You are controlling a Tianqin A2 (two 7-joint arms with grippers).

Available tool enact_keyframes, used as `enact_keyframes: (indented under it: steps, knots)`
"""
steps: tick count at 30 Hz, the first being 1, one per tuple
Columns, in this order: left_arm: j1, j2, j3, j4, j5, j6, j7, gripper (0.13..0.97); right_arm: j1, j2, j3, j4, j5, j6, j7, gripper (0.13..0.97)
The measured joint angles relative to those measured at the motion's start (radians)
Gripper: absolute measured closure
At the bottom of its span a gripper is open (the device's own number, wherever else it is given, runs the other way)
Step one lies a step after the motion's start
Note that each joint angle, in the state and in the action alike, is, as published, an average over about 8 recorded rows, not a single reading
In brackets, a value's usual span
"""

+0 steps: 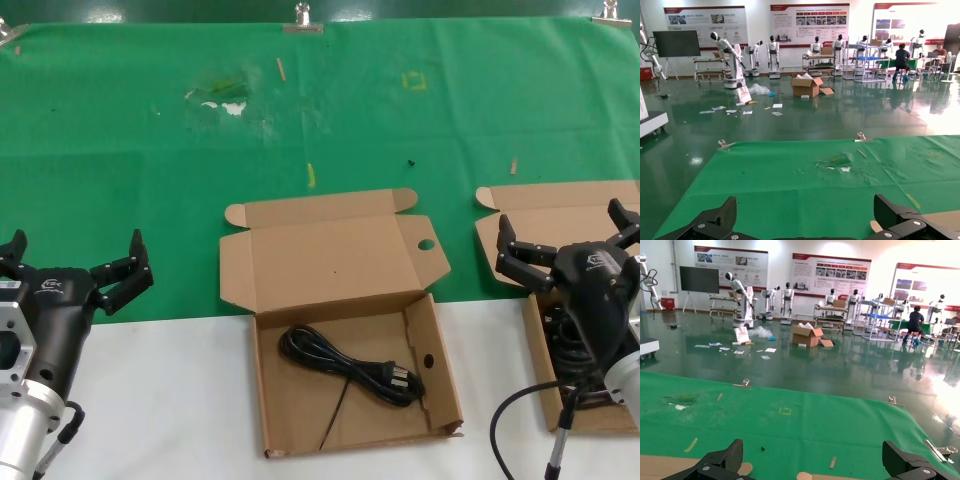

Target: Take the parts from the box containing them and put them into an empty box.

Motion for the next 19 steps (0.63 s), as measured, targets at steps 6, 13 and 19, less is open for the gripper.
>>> enact_keyframes:
  steps: [6,13,19]
  knots:
    - [0.000,0.000,0.000,0.000,0.000,0.000,0.000,0.132,0.000,0.000,0.000,0.000,0.000,0.000,0.000,0.129]
    - [0.000,0.000,0.000,0.000,0.000,0.000,0.000,0.132,0.000,0.000,0.000,0.000,0.000,0.000,0.000,0.129]
    - [0.000,0.000,0.000,0.000,0.000,0.000,0.000,0.132,0.000,0.000,0.000,0.000,0.000,0.000,0.000,0.129]
